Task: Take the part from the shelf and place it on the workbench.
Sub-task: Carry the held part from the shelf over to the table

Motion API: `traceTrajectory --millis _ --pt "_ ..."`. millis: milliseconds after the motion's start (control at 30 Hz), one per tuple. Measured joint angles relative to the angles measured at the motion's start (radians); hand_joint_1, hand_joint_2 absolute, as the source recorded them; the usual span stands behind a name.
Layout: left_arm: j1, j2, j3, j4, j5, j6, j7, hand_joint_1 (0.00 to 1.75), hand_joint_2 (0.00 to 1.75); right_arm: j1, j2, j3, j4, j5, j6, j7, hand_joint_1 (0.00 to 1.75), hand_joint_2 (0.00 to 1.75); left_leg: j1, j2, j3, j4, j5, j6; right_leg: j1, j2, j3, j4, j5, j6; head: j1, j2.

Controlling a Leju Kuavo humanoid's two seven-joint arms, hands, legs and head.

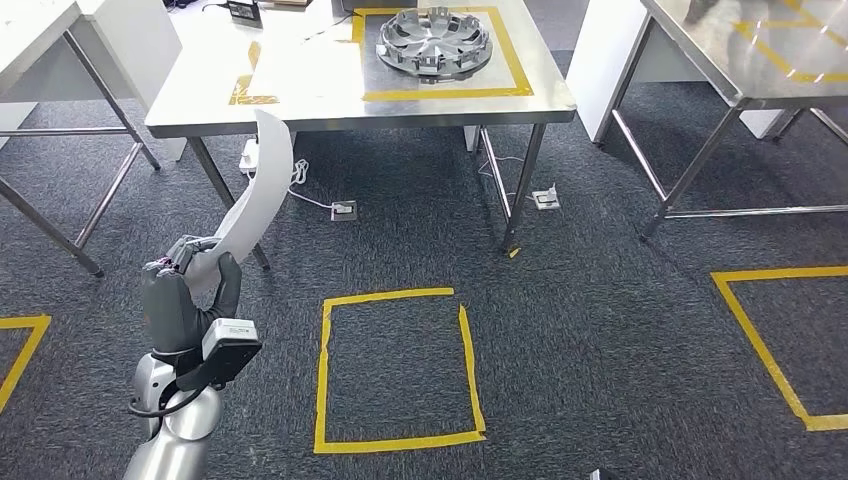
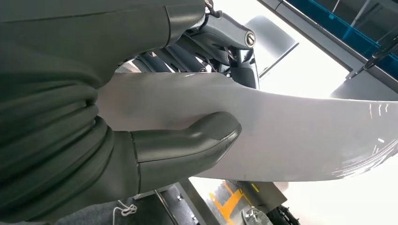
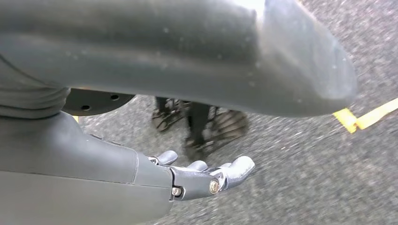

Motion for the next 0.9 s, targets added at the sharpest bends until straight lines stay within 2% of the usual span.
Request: traceTrajectory --millis 33,67,100,167,200,233,267,300,367,400,433,467,533,567,600,667,700,767,800,833,867,900 --pt "0.004 0.000 0.000 -0.001 0.000 0.000 0.002 1.75 1.75 0.002 0.000 -0.001 0.000 0.002 0.000 0.001 0.00 0.00 -0.002 -0.001 0.013 0.001 -0.018 -0.005 0.002 -0.001 0.002 -0.048 0.066 -0.004 0.000 0.000" --pt "0.007 0.000 0.000 -0.003 0.000 0.000 0.004 1.75 1.75 0.003 0.000 -0.002 0.000 0.003 0.000 0.002 0.00 0.00 -0.003 -0.002 0.026 0.000 -0.036 -0.010 0.004 -0.002 0.006 -0.079 0.117 -0.010 -0.001 0.000" --pt "0.010 0.000 0.000 -0.006 0.000 -0.001 0.005 1.75 1.75 0.004 0.000 -0.002 0.001 0.004 0.000 0.003 0.00 0.00 -0.004 -0.004 0.042 0.004 -0.045 -0.018 0.006 -0.001 0.013 -0.093 0.140 -0.015 -0.002 0.000" --pt "0.011 0.001 0.000 -0.017 0.000 0.000 0.007 1.75 1.75 0.000 -0.001 -0.003 0.001 0.006 0.000 0.004 0.00 0.00 -0.004 -0.004 0.059 0.023 -0.043 -0.032 0.007 0.001 0.043 -0.095 0.131 -0.031 -0.004 0.000" --pt "0.010 0.001 0.000 -0.023 0.000 0.000 0.008 1.75 1.75 -0.002 -0.001 -0.003 0.001 0.006 0.000 0.004 0.00 0.00 -0.003 -0.002 0.054 0.057 -0.029 -0.038 0.005 0.002 0.060 -0.099 0.124 -0.039 -0.006 0.000" --pt "0.009 0.001 0.000 -0.027 0.000 0.000 0.009 1.75 1.75 -0.004 -0.001 -0.003 0.001 0.006 0.001 0.004 0.00 0.00 -0.002 0.001 0.030 0.103 -0.021 -0.042 0.004 0.003 0.077 -0.099 0.114 -0.047 -0.008 0.000" --pt "0.009 0.001 0.000 -0.030 0.000 0.000 0.011 1.75 1.75 -0.006 -0.001 -0.003 0.001 0.007 0.001 0.004 0.00 0.00 -0.001 0.004 -0.007 0.159 -0.023 -0.045 0.004 0.003 0.093 -0.100 0.103 -0.052 -0.010 0.000" --pt "0.010 0.001 0.000 -0.031 -0.001 -0.001 0.014 1.75 1.75 -0.006 -0.002 -0.003 0.001 0.007 0.001 0.004 0.00 0.00 -0.001 0.006 -0.051 0.214 -0.038 -0.047 0.004 0.003 0.107 -0.101 0.091 -0.055 -0.013 0.000" --pt "0.014 0.002 0.000 -0.031 -0.005 -0.003 0.020 1.75 1.75 -0.006 -0.002 -0.004 0.001 0.007 0.001 0.004 0.00 0.00 0.000 0.007 -0.135 0.273 -0.117 -0.050 0.004 0.005 0.139 -0.101 0.061 -0.056 -0.013 0.000" --pt "0.014 0.003 0.000 -0.032 -0.007 -0.004 0.022 1.75 1.75 -0.005 -0.002 -0.004 0.001 0.008 0.001 0.004 0.00 0.00 0.000 0.008 -0.165 0.270 -0.152 -0.051 0.003 0.005 0.158 -0.101 0.045 -0.055 -0.013 0.000" --pt "0.015 0.003 0.000 -0.032 -0.009 -0.004 0.023 1.75 1.75 -0.004 -0.002 -0.004 0.001 0.008 0.001 0.004 0.00 0.00 0.000 0.009 -0.185 0.246 -0.165 -0.051 0.003 0.006 0.179 -0.102 0.028 -0.054 -0.013 0.000" --pt "0.015 0.004 0.000 -0.033 -0.010 -0.005 0.024 1.75 1.75 -0.002 -0.001 -0.004 0.001 0.008 0.001 0.004 0.00 0.00 0.000 0.010 -0.195 0.204 -0.140 -0.051 0.002 0.006 0.200 -0.102 0.011 -0.052 -0.013 0.000" --pt "0.017 0.006 -0.001 -0.033 -0.010 -0.005 0.025 1.75 1.75 -0.002 -0.001 -0.004 0.001 0.008 0.001 0.004 0.00 0.00 0.000 0.020 -0.202 0.104 0.004 -0.045 0.003 0.008 0.235 -0.101 -0.022 -0.045 -0.015 0.000" --pt "0.018 0.006 -0.001 -0.034 -0.010 -0.006 0.026 1.75 1.75 -0.003 -0.001 -0.004 0.000 0.008 0.001 0.004 0.00 0.00 -0.001 0.025 -0.197 0.072 0.065 -0.040 0.005 0.009 0.249 -0.103 -0.039 -0.039 -0.015 0.000" --pt "0.019 0.007 -0.001 -0.036 -0.010 -0.006 0.026 1.75 1.75 -0.005 -0.002 -0.004 0.000 0.008 0.001 0.004 0.00 0.00 -0.001 0.027 -0.191 0.053 0.104 -0.032 0.008 0.011 0.265 -0.102 -0.049 -0.031 -0.015 0.000" --pt "0.015 0.006 -0.001 -0.043 -0.010 -0.008 0.027 1.75 1.75 -0.009 -0.002 -0.004 0.000 0.008 0.001 0.004 0.00 0.00 0.000 0.023 -0.167 0.048 0.102 -0.014 0.011 0.010 0.282 -0.087 -0.049 -0.017 -0.012 0.000" --pt "0.013 0.005 0.000 -0.047 -0.011 -0.008 0.027 1.75 1.75 -0.011 -0.003 -0.005 0.000 0.009 0.001 0.003 0.00 0.00 0.002 0.020 -0.154 0.044 0.099 -0.006 0.011 0.009 0.276 -0.058 -0.037 -0.012 -0.011 0.000" --pt "0.010 0.003 0.000 -0.048 -0.011 -0.008 0.027 1.75 1.75 -0.014 -0.003 -0.004 0.000 0.011 0.002 0.004 0.00 0.00 0.003 0.018 -0.124 0.040 0.085 0.008 0.008 0.007 0.214 0.039 -0.028 -0.005 -0.008 0.000" --pt "0.011 0.003 0.000 -0.049 -0.012 -0.008 0.027 1.75 1.75 -0.015 -0.003 -0.004 0.000 0.013 0.003 0.004 0.00 0.00 0.002 0.017 -0.113 0.038 0.075 0.013 0.008 0.006 0.167 0.094 -0.041 -0.002 -0.007 0.000" --pt "0.012 0.003 0.000 -0.049 -0.013 -0.009 0.028 1.75 1.75 -0.014 -0.003 -0.004 0.000 0.014 0.004 0.004 0.00 0.00 0.001 0.015 -0.102 0.036 0.065 0.016 0.008 0.005 0.120 0.138 -0.070 0.000 -0.007 0.000" --pt "0.013 0.003 0.000 -0.049 -0.014 -0.010 0.028 1.75 1.75 -0.013 -0.003 -0.004 0.000 0.014 0.003 0.005 0.00 0.00 -0.001 0.012 -0.090 0.034 0.054 0.017 0.009 0.005 0.079 0.162 -0.105 0.000 -0.006 0.000" --pt "0.013 0.003 0.000 -0.049 -0.016 -0.010 0.030 1.75 1.75 -0.012 -0.003 -0.004 0.000 0.014 0.002 0.006 0.00 0.00 -0.003 0.010 -0.077 0.033 0.042 0.018 0.010 0.005 0.048 0.162 -0.135 -0.002 -0.006 0.000"
